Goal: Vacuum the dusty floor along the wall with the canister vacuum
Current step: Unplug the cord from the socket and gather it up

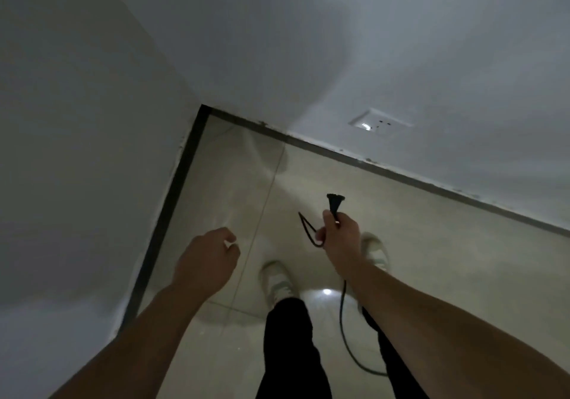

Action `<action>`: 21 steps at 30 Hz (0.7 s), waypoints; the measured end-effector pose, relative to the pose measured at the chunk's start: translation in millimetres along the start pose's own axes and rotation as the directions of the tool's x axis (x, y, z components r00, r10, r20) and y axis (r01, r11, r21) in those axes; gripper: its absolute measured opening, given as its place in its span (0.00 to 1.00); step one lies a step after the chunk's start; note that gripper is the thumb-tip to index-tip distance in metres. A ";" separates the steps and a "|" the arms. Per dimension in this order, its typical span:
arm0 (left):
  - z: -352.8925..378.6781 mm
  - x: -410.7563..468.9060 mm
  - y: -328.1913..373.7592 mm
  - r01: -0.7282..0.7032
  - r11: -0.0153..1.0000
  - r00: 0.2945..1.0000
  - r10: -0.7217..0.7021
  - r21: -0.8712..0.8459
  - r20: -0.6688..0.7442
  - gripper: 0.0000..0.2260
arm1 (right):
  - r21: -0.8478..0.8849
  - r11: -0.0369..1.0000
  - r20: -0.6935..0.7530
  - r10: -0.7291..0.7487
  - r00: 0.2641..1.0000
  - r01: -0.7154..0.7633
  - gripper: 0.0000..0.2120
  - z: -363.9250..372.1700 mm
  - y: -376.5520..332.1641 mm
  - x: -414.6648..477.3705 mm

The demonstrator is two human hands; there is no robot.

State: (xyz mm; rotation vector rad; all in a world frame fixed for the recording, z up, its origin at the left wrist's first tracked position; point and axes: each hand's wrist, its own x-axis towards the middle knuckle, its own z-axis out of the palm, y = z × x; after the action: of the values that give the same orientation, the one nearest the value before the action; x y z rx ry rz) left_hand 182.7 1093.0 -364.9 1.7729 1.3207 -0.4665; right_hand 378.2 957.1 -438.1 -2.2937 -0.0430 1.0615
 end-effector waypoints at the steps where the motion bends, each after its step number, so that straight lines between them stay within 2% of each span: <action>1: -6.2 2.1 1.0 -0.032 0.999 0.999 0.032 0.018 -0.006 0.09 | -0.004 1.000 0.019 -0.002 1.000 0.003 0.15 -7.1 3.8 -2.2; 4: -17.8 5.7 9.1 -0.054 0.994 0.999 0.054 0.093 0.006 0.10 | -0.047 0.999 0.073 -0.018 0.997 0.022 0.13 -32.0 4.8 -10.9; 6: -20.5 -0.2 23.8 -0.067 0.995 0.997 0.065 0.077 0.029 0.09 | -0.023 0.999 0.132 -0.028 0.991 0.032 0.12 -51.2 0.3 -21.0; 9: -23.0 -25.5 68.0 -0.127 0.992 0.991 0.127 0.018 0.035 0.08 | -0.034 0.987 0.196 -0.145 0.970 0.154 0.13 -95.5 -14.8 -48.2; 12: -28.6 -58.6 125.9 -0.191 0.973 0.980 0.197 -0.125 0.035 0.08 | -0.109 0.928 0.285 -0.315 0.906 0.357 0.12 -149.5 -38.4 -92.1; 16: -34.9 -109.4 203.7 -0.068 0.878 0.961 0.186 -0.474 0.206 0.14 | -0.316 0.781 0.356 -0.429 0.830 0.539 0.09 -213.6 -61.7 -155.7; 19: -30.8 -149.9 240.9 -0.064 0.863 0.913 0.253 -0.501 0.319 0.13 | -0.367 0.702 0.330 -0.516 0.791 0.611 0.09 -254.1 -63.3 -198.2; 21: -25.3 -176.9 257.8 -0.106 0.881 0.898 0.284 -0.460 0.337 0.10 | -0.381 0.706 0.271 -0.531 0.803 0.596 0.08 -282.4 -52.1 -220.4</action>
State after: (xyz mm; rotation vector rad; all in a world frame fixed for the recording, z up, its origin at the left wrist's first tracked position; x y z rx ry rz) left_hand 346.8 989.0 -118.6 1.3336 0.8587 -0.3568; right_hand 438.0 796.3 -119.4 -2.3281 -1.0992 0.9326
